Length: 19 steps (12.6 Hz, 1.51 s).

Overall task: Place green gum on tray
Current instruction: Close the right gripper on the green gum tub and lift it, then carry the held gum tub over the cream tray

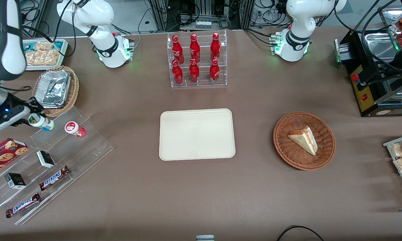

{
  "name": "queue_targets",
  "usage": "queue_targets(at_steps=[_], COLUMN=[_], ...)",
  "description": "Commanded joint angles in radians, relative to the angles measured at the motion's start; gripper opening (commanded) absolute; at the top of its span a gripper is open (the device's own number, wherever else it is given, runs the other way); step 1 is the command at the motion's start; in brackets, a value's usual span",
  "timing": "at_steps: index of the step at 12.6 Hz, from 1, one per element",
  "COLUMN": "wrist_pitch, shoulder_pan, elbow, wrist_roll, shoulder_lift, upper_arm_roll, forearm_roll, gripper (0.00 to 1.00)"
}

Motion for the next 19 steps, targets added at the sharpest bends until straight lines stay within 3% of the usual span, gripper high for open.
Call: queue_targets(at_steps=[1, 5, 9, 13, 15, 16, 19], wrist_pitch=[-0.164, -0.303, -0.321, -0.306, -0.303, -0.291, -0.173], shoulder_pan=[0.093, 0.307, 0.510, 0.702, 0.772, 0.809, 0.889], elbow=[0.133, 0.249, 0.302, 0.409, 0.530, 0.583, 0.625], wrist_roll=[0.106, 0.411, 0.722, 1.059, 1.193, 1.254, 1.388], shoulder_lift=[0.006, 0.015, 0.035, 0.188, 0.297, 0.349, 0.463], upper_arm_roll=[-0.002, -0.002, -0.002, -0.002, -0.002, -0.002, -0.002], forearm_roll=[0.015, 0.015, 0.053, 0.075, 0.139, 0.141, 0.144], gripper=[0.00, 0.00, 0.00, 0.00, 0.00, 0.00, 0.00])
